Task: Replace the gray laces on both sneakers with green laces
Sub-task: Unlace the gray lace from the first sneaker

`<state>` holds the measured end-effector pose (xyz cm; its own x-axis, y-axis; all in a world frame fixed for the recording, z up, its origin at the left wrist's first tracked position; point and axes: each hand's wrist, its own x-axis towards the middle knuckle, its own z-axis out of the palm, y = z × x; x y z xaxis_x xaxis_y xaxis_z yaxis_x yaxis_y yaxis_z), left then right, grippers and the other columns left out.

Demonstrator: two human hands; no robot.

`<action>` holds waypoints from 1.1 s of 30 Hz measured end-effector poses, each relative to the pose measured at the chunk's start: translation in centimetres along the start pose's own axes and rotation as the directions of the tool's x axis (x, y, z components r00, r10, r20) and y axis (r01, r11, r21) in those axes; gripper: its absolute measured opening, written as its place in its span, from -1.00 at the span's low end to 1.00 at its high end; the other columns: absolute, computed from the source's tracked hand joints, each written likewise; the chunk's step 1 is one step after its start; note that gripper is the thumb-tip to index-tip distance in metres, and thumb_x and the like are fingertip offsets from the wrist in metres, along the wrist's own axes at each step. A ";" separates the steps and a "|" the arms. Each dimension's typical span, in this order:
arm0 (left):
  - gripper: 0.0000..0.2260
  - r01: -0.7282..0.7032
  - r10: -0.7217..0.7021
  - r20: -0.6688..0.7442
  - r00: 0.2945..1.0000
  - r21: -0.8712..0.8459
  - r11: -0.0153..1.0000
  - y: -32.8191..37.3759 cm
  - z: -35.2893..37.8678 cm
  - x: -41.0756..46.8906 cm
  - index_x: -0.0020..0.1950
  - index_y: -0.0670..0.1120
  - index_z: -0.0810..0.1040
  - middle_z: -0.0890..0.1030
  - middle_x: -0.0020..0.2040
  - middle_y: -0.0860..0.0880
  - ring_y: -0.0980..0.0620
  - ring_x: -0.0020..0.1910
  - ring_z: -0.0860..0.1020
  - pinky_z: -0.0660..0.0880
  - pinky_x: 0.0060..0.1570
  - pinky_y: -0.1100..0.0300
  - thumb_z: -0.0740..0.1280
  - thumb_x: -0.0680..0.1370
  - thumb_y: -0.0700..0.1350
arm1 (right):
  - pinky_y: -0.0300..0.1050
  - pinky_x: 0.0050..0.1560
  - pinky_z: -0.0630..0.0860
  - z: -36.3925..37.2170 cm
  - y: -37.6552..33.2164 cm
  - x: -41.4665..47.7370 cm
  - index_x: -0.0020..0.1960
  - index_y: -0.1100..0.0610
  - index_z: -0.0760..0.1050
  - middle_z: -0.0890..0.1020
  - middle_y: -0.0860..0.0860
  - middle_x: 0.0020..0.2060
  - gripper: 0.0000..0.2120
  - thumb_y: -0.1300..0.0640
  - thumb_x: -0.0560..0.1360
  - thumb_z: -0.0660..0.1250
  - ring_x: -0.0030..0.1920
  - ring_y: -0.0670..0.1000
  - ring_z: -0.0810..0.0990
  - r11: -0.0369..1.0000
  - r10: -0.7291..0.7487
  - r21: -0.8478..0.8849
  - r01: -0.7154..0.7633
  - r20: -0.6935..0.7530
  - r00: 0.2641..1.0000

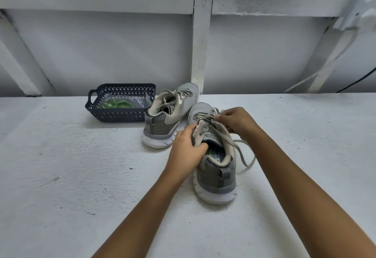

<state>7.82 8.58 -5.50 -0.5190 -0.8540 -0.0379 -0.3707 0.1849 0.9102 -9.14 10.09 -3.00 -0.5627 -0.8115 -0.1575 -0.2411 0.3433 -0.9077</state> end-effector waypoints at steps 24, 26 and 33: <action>-0.35 -0.023 0.024 -0.012 1.000 0.029 0.999 0.2 -0.1 0.0 0.36 0.02 0.41 0.51 0.21 -0.05 0.00 0.19 0.47 0.40 0.23 0.07 0.21 0.24 -0.01 | -0.18 -0.37 0.61 -1.2 -0.5 1.2 -0.17 0.32 0.43 0.57 0.20 -0.32 -0.84 0.32 0.58 0.20 -0.43 0.00 0.65 0.794 0.106 0.593 0.133 -0.350 0.931; -0.37 -0.021 0.022 -0.011 1.000 0.030 0.999 0.2 -0.1 0.0 0.37 0.01 0.40 0.50 0.22 -0.06 -0.01 0.19 0.47 0.40 0.25 0.05 0.24 0.27 -0.02 | -0.20 -0.37 0.60 -1.5 -0.6 0.9 -0.09 0.33 0.42 0.57 0.20 -0.30 -0.89 0.29 0.58 0.22 -0.38 0.02 0.66 0.725 0.138 0.669 0.164 -0.374 0.917; -0.41 -0.053 0.051 0.031 0.998 0.082 0.995 0.0 -0.5 0.2 0.34 0.03 0.41 0.49 0.23 -0.01 0.04 0.22 0.45 0.39 0.26 0.06 0.27 0.29 0.03 | -0.16 -0.29 0.49 -0.3 0.1 -2.0 -0.11 0.24 0.51 0.58 0.09 -0.25 -0.76 0.07 0.57 0.27 -0.26 0.00 0.56 0.983 0.079 0.176 -0.057 -0.120 0.990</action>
<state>8.12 8.15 -5.33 -0.5608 -0.8279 -0.0044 -0.4044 0.2693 0.8740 -8.27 11.89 -2.71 -0.6707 -0.7194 -0.1809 -0.0655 0.3003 -0.9516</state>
